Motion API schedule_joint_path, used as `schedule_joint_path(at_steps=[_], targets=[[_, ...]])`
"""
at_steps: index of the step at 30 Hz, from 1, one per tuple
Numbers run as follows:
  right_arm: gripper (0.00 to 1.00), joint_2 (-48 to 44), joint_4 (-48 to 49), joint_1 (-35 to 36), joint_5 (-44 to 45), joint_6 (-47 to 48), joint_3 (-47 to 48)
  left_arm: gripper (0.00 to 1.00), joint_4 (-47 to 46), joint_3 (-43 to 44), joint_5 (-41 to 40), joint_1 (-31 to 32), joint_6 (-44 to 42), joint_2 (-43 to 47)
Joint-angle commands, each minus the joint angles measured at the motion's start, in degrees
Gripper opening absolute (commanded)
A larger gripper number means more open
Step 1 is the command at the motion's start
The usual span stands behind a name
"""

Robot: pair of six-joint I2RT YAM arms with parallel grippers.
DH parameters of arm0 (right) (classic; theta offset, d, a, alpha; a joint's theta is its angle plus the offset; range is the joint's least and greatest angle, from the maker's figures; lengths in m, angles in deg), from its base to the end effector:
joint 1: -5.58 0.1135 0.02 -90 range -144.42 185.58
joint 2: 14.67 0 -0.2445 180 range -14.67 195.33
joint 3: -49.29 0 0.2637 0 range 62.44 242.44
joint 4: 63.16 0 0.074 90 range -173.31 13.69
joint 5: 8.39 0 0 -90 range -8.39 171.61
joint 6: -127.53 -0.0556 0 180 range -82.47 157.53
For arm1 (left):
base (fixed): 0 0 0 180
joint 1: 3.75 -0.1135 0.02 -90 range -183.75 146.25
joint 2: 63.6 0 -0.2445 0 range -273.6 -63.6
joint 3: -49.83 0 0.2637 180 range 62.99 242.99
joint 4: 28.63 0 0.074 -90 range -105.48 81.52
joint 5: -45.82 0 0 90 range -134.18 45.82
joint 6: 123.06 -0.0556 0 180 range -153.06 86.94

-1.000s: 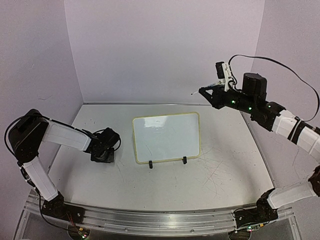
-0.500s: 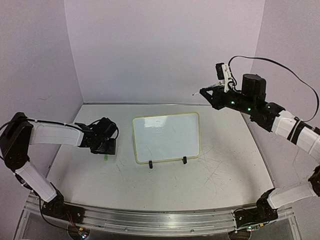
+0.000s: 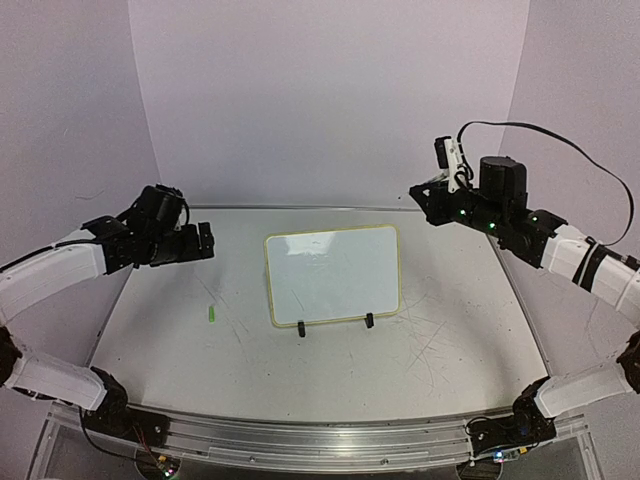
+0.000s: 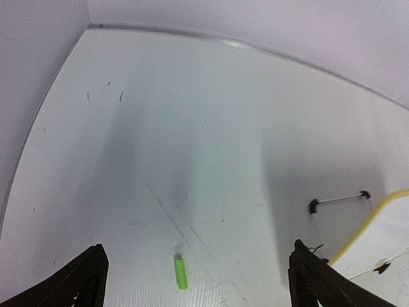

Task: Write a sentence on the whiteboard
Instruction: Place the pen cap at the center of the board.

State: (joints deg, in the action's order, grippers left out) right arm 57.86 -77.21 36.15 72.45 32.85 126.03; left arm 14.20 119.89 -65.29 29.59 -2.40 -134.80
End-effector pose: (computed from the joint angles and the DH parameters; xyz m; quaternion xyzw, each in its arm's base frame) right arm 0.2853 0.1788 0.3441 -0.2210 0.7318 0.2526 0.5932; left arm 0.2578 -0.1456 0.2523 -0.0504 0.9063 -0.0607 0.4153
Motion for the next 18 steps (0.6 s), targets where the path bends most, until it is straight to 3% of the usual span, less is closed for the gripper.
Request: schedule_joint_path(at_steps=[1, 8, 14, 18], targets=[[0.0, -1.1, 2.3, 0.2, -0.2, -3.5, 0.1, 0.99, -10.3, -3.6, 8.5, -2.3, -5.5, 11.5], [0.0, -1.4, 5.0, 4.2, 0.1, -1.8, -1.9, 0.99, -30.0, -13.8, 37.7, -10.9, -7.0, 12.0], [0.0, 1.4, 6.8, 12.5, 4.0, -2.0, -0.9, 0.99, -42.8, -19.3, 50.3, -13.1, -5.7, 8.5], [0.0, 3.4, 8.3, 17.5, 6.3, -1.7, 0.0, 0.96, -48.2, -19.7, 54.1, -13.2, -3.4, 3.4]])
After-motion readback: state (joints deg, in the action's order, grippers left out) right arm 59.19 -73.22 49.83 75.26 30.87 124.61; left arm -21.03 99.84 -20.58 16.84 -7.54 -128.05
